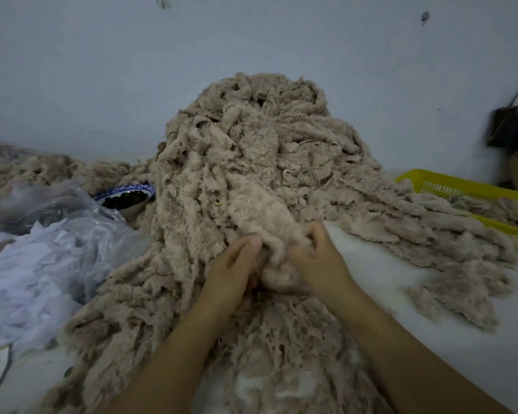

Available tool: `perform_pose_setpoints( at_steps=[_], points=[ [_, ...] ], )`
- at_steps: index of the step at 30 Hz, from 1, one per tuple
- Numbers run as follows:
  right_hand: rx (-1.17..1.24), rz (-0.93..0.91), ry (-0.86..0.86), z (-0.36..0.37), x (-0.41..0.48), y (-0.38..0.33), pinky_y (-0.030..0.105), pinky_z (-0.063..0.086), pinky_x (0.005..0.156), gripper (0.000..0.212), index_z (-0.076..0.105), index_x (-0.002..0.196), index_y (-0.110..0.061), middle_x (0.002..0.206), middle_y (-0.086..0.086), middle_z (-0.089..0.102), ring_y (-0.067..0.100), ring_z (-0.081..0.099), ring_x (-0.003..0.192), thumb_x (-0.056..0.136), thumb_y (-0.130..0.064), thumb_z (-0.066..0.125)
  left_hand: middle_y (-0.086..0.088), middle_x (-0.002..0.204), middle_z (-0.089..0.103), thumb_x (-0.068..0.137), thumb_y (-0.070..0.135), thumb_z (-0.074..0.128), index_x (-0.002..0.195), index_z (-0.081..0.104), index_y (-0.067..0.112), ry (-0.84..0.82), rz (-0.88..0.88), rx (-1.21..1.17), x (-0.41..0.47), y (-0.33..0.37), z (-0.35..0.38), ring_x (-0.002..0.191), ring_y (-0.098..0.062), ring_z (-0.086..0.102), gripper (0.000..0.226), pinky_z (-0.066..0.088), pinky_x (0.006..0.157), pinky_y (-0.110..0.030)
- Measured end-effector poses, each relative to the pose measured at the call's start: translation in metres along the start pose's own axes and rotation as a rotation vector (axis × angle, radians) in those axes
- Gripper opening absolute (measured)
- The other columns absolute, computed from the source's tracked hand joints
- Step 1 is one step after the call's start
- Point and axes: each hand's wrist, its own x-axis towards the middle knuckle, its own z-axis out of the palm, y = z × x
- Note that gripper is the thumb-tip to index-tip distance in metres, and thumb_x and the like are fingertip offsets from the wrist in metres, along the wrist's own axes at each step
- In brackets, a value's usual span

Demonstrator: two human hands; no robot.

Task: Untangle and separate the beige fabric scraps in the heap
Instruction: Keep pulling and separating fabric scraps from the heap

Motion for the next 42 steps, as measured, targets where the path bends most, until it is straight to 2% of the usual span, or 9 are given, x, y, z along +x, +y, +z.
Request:
perform_pose_setpoints(
  at_steps=[2, 5, 7, 10, 17, 22, 26, 32, 42],
  points=[
    [-0.325, -0.187, -0.203, 0.011, -0.006, -0.004, 0.026, 0.043, 0.059, 0.022, 0.042, 0.082, -0.031, 0.08, -0.013, 0.048, 0.003, 0.046, 0.065, 0.083, -0.018, 0.06, 0.001, 0.105, 0.076, 0.092, 0.058, 0.053, 0.104, 0.075, 0.034, -0.038, -0.052, -0.149, 0.0, 0.0, 0.004, 0.102, -0.015, 0.071, 0.035, 0.057, 0.086, -0.033],
    [-0.76, -0.409, -0.421, 0.022, -0.011, -0.001, 0.034, 0.041, 0.062, 0.017, 0.042, 0.091, -0.03, 0.095, -0.011, 0.041, 0.008, 0.042, 0.071, 0.087, -0.024, 0.057, -0.012, 0.093, 0.074, 0.088, 0.043, 0.067, 0.094, 0.075, 0.012, 0.041, -0.164, -0.331, 0.003, 0.001, 0.003, 0.088, -0.023, 0.073, 0.033, 0.058, 0.073, -0.034],
    [-0.751, -0.432, -0.433, 0.021, -0.012, -0.001, 0.034, 0.041, 0.063, 0.016, 0.042, 0.089, -0.029, 0.09, -0.012, 0.043, 0.008, 0.042, 0.071, 0.091, -0.034, 0.057, -0.015, 0.088, 0.072, 0.09, 0.03, 0.068, 0.087, 0.076, 0.007, 0.098, -0.238, -0.521, 0.005, 0.002, -0.002, 0.08, -0.022, 0.073, 0.024, 0.058, 0.065, -0.03],
    [-0.667, -0.408, -0.345, 0.017, -0.013, 0.0, 0.027, 0.038, 0.059, 0.026, 0.04, 0.076, -0.036, 0.069, -0.014, 0.046, 0.006, 0.046, 0.064, 0.096, -0.051, 0.048, -0.017, 0.115, 0.072, 0.092, 0.026, 0.056, 0.103, 0.079, 0.005, 0.072, -0.237, -0.886, 0.01, 0.004, -0.014, 0.104, -0.028, 0.072, 0.033, 0.061, 0.075, -0.036],
    [-0.653, -0.303, -0.326, 0.01, -0.007, 0.005, 0.034, 0.035, 0.056, 0.027, 0.039, 0.078, -0.033, 0.061, -0.007, 0.046, 0.012, 0.046, 0.055, 0.104, -0.04, 0.042, -0.02, 0.129, 0.065, 0.095, 0.027, 0.046, 0.123, 0.068, 0.001, 0.049, -0.244, -1.075, 0.01, 0.003, -0.018, 0.115, -0.032, 0.066, 0.045, 0.048, 0.094, -0.047],
    [-0.711, -0.466, -0.455, 0.016, -0.014, 0.007, 0.035, 0.045, 0.061, 0.041, 0.05, 0.072, -0.025, 0.066, -0.007, 0.05, 0.011, 0.049, 0.061, 0.096, -0.056, 0.039, -0.023, 0.127, 0.065, 0.103, 0.038, 0.041, 0.132, 0.06, 0.003, 0.032, -0.346, -1.056, 0.009, 0.004, -0.017, 0.113, -0.036, 0.066, 0.049, 0.05, 0.093, -0.05],
    [-0.507, -0.321, -0.203, 0.008, -0.005, 0.015, 0.038, 0.042, 0.062, 0.045, 0.042, 0.062, -0.028, 0.062, -0.007, 0.047, 0.01, 0.047, 0.058, 0.102, -0.048, 0.042, -0.023, 0.125, 0.067, 0.093, 0.054, 0.053, 0.124, 0.068, 0.005, -0.059, -0.381, -0.953, 0.006, 0.009, -0.008, 0.114, -0.035, 0.067, 0.06, 0.057, 0.087, -0.047],
    [-0.237, -0.029, -0.148, 0.006, 0.004, 0.02, 0.015, 0.037, 0.059, 0.038, 0.044, 0.072, -0.034, 0.068, -0.019, 0.051, -0.002, 0.047, 0.062, 0.09, -0.068, 0.044, -0.023, 0.115, 0.071, 0.085, 0.021, 0.07, 0.112, 0.074, 0.0, -0.068, -0.4, -0.687, 0.002, 0.012, 0.008, 0.105, -0.034, 0.071, 0.034, 0.062, 0.075, -0.042],
    [-0.503, -0.213, -0.056, 0.014, 0.005, 0.019, 0.03, 0.033, 0.06, 0.045, 0.033, 0.06, -0.03, 0.065, -0.009, 0.04, 0.005, 0.04, 0.063, 0.102, -0.036, 0.049, -0.02, 0.107, 0.074, 0.097, 0.037, 0.056, 0.102, 0.078, 0.004, 0.017, -0.405, -0.758, 0.003, 0.02, 0.007, 0.093, -0.032, 0.074, 0.04, 0.062, 0.063, -0.04]
  ],
)
